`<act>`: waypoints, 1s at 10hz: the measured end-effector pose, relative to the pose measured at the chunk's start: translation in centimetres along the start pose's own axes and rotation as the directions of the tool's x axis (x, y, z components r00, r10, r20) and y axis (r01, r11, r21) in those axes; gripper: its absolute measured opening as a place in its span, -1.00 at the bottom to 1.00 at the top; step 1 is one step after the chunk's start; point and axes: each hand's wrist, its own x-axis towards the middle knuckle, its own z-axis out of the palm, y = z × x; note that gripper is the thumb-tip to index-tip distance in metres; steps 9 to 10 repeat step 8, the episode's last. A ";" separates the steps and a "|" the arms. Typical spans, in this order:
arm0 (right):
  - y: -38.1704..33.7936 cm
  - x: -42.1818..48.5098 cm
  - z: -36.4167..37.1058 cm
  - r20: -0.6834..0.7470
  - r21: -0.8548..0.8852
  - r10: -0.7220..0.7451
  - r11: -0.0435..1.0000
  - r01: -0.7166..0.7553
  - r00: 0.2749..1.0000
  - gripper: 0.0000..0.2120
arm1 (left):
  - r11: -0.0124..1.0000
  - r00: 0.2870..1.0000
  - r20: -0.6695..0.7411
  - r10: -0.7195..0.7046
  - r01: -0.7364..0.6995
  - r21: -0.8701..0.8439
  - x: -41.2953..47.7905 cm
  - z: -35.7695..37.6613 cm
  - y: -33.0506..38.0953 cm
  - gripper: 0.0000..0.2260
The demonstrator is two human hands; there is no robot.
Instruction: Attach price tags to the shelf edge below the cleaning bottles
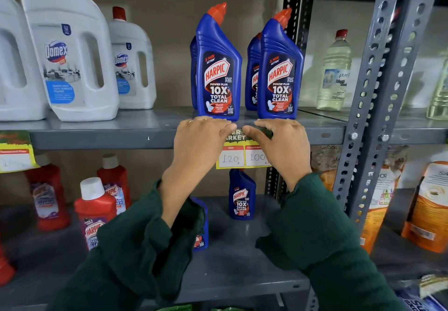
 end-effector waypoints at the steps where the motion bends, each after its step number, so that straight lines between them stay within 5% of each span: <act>1: 0.2 0.2 -0.2 0.017 0.025 -0.001 1.000 0.001 1.000 -0.66 | 0.999 1.000 0.004 -0.010 0.010 -0.048 -0.2 -0.7 -0.3 -0.72; 4: 0.8 0.4 -0.4 0.079 0.066 -0.007 0.998 0.002 0.997 -0.81 | 0.975 0.987 0.156 -0.040 0.073 -0.208 0.0 -1.5 -2.2 -0.74; 10: -0.2 -1.3 -2.0 0.251 0.059 0.022 0.998 -0.038 0.968 -0.60 | 0.973 0.992 0.123 0.012 0.016 -0.229 -0.8 -2.3 -2.4 -0.68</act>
